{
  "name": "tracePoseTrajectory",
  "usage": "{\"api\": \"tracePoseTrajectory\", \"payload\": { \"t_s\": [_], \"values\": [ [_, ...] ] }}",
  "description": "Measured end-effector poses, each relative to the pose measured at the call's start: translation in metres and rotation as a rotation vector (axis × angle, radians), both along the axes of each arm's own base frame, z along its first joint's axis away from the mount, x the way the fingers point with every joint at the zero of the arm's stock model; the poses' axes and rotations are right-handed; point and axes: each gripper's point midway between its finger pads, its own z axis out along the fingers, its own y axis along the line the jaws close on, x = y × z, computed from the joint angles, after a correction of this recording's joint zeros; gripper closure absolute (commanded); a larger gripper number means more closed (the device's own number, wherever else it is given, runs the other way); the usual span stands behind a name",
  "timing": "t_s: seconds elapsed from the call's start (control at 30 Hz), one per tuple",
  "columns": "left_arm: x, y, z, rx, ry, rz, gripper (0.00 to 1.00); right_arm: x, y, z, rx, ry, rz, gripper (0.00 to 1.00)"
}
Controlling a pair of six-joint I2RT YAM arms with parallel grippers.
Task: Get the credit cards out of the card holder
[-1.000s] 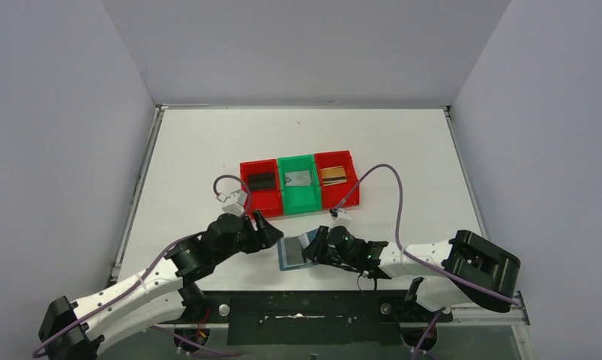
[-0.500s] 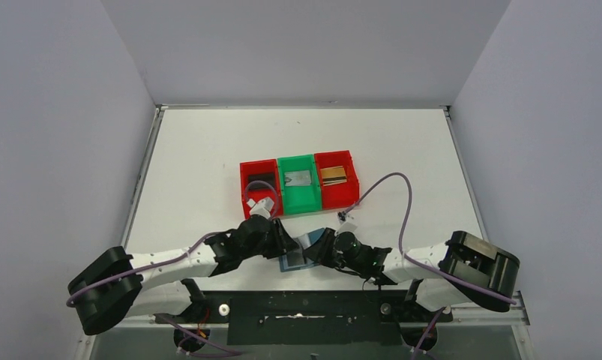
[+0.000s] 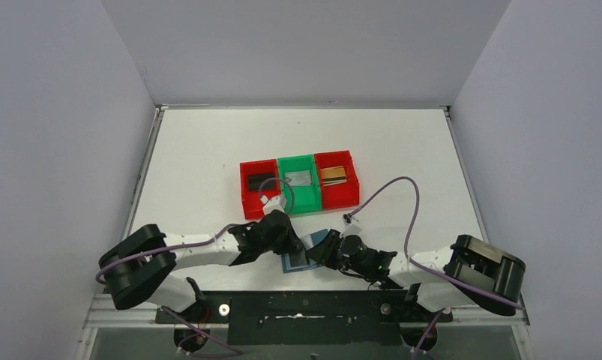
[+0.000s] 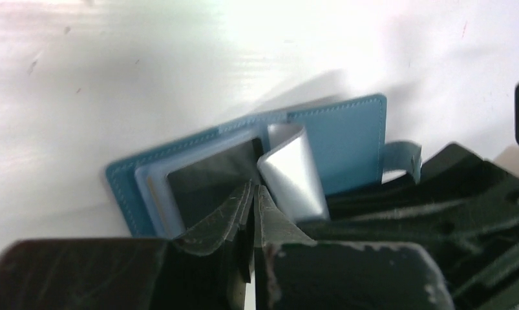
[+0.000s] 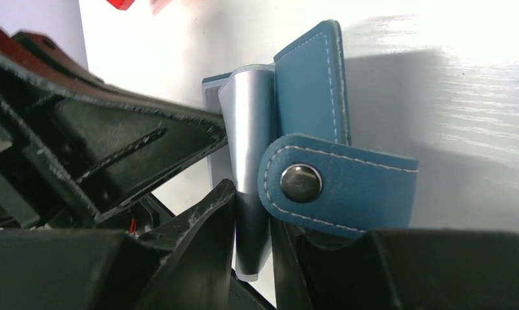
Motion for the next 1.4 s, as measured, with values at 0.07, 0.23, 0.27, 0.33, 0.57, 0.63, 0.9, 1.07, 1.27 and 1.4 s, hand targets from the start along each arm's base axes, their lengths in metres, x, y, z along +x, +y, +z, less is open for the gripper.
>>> {"api": "tracePoseTrajectory", "payload": {
  "t_s": [0.07,0.23,0.27,0.33,0.57,0.63,0.9,1.07,1.27,1.4],
  "values": [
    [0.007,-0.009,-0.001,0.018,0.003,0.003,1.0,-0.001,-0.002,0.002,0.007,-0.006,-0.001,0.64],
    [0.017,-0.024,-0.002,0.018,-0.006,-0.003,1.0,0.002,-0.002,0.015,0.036,-0.038,0.003,0.48],
    [0.017,-0.025,-0.003,0.016,-0.006,-0.009,1.0,0.002,-0.002,0.019,0.041,-0.047,0.007,0.46],
    [0.017,-0.028,-0.003,0.005,-0.012,-0.021,1.0,0.001,-0.003,0.025,0.045,-0.064,0.016,0.43],
    [0.018,-0.047,0.006,-0.066,-0.042,-0.087,1.0,0.001,-0.02,0.049,0.045,-0.117,-0.012,0.64],
    [0.016,-0.051,0.003,-0.073,-0.04,-0.106,1.0,0.002,-0.027,0.055,0.03,-0.137,-0.031,0.77],
    [0.012,-0.067,-0.01,-0.071,-0.019,-0.155,1.0,0.001,-0.04,0.063,-0.018,-0.2,-0.011,0.89],
    [0.009,-0.072,-0.008,-0.08,-0.026,-0.166,1.0,-0.002,-0.036,0.047,-0.085,-0.165,0.028,0.9],
    [0.01,-0.074,-0.006,-0.077,-0.029,-0.169,1.0,0.001,-0.043,0.017,-0.214,-0.078,0.013,0.91],
    [0.011,-0.072,-0.008,-0.064,-0.029,-0.164,0.98,0.006,-0.058,0.006,-0.281,-0.035,-0.04,0.87]
  ]
}}
